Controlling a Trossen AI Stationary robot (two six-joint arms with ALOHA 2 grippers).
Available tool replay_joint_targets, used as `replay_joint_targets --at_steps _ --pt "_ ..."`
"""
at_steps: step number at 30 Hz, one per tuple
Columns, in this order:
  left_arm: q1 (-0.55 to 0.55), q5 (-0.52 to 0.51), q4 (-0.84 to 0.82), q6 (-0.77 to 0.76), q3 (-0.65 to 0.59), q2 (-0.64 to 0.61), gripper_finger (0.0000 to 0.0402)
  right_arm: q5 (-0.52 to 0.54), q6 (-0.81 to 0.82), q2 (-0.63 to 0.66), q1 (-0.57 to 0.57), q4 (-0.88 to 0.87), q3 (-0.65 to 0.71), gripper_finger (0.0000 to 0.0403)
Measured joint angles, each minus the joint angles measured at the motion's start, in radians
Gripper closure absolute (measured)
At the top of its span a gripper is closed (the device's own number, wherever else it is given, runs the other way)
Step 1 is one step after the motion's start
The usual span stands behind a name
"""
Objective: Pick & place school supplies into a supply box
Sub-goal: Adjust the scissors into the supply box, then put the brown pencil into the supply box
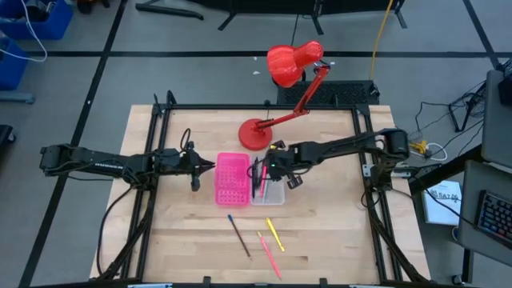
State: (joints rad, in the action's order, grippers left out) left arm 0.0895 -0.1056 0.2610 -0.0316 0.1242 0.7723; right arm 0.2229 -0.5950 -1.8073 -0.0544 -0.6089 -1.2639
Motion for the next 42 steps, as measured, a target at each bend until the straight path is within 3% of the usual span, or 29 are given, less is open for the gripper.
replay_joint_targets --at_steps 12,26,36,38,42 --pt "0.000 0.000 -0.003 -0.004 0.000 0.000 0.0353 0.015 -0.027 -0.101 -0.021 -0.031 -0.052 0.0403" --pt "0.000 0.000 0.008 -0.001 0.000 0.000 0.0353 -0.069 -0.027 -0.102 -0.025 -0.006 -0.052 0.0403" --pt "0.000 0.001 0.011 -0.006 0.000 0.000 0.0353 -0.016 -0.003 -0.025 -0.010 0.012 -0.051 0.0403" --pt "0.000 0.001 0.001 -0.022 0.000 0.000 0.0353 -0.085 0.033 0.033 0.001 0.030 -0.050 0.0403" --pt "0.000 0.000 -0.004 -0.076 0.000 0.000 0.0353 -0.393 0.147 0.186 0.013 0.194 0.007 0.0403"
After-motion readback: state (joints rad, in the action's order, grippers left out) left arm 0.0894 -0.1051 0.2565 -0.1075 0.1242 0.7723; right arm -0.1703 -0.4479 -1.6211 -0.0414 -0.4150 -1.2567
